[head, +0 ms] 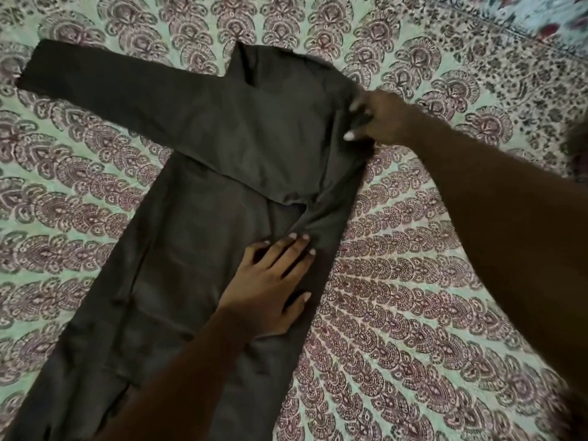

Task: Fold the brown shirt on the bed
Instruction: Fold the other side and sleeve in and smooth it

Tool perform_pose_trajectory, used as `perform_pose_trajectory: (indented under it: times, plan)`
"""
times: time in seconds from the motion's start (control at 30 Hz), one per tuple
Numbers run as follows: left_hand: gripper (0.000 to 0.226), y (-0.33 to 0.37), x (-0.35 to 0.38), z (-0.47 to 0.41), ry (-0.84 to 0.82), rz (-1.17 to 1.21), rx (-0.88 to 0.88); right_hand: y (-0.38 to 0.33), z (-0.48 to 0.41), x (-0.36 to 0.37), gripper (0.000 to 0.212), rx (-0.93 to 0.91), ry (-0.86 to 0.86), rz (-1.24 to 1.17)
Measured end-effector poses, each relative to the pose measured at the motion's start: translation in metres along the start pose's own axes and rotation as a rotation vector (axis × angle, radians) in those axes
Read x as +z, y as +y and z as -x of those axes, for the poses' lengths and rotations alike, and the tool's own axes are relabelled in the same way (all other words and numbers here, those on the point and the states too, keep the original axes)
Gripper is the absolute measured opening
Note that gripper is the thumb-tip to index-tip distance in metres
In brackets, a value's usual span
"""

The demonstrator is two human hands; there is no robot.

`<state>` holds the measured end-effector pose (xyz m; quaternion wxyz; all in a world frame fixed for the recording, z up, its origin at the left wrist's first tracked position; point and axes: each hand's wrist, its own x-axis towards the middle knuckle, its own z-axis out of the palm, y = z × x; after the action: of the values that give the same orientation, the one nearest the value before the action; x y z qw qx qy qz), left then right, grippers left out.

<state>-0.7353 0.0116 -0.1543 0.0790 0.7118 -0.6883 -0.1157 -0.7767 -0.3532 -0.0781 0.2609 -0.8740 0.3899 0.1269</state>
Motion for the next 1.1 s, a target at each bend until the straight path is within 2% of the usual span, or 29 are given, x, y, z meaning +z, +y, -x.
perform_pose_trajectory:
  times: [0.07, 0.23, 0.4, 0.47, 0.53, 0.8, 0.87, 0.93, 1.03, 1.1]
  plan:
    - [0.066, 0.0, 0.0, -0.001, -0.009, 0.003, -0.003, 0.012, -0.01, -0.008, 0.048, 0.054, -0.021, 0.087]
    - [0.066, 0.0, 0.004, 0.0, -0.004, -0.006, 0.004, 0.029, -0.016, -0.011, 0.024, 0.12, -0.046, 0.028]
    - [0.066, -0.001, 0.003, -0.002, 0.003, -0.028, 0.009, 0.01, -0.02, -0.017, 0.009, 0.074, 0.026, -0.018]
    - [0.067, -0.001, 0.004, -0.002, 0.005, -0.031, 0.012, 0.001, -0.02, -0.015, 0.024, 0.04, -0.023, -0.094]
    - [0.067, -0.002, 0.003, -0.002, 0.009, -0.027, 0.013, -0.004, -0.022, -0.015, 0.033, -0.018, -0.076, -0.067]
    - [0.067, -0.001, 0.002, -0.003, 0.008, -0.014, 0.012, -0.001, -0.014, -0.017, 0.017, -0.18, 0.011, -0.419]
    - [0.067, -0.001, 0.002, -0.003, 0.007, -0.016, 0.011, -0.007, -0.02, -0.009, 0.019, -0.206, 0.036, -0.407]
    - [0.067, -0.001, 0.003, -0.004, -0.005, -0.022, 0.007, -0.014, -0.031, -0.001, 0.023, -0.203, 0.085, -0.295]
    - [0.068, -0.001, 0.003, -0.004, -0.018, -0.027, 0.008, -0.017, -0.039, 0.011, 0.028, -0.103, 0.123, -0.05]
    - [0.068, -0.002, 0.004, -0.003, -0.015, -0.028, 0.004, -0.016, -0.039, 0.016, 0.027, -0.062, 0.13, -0.037]
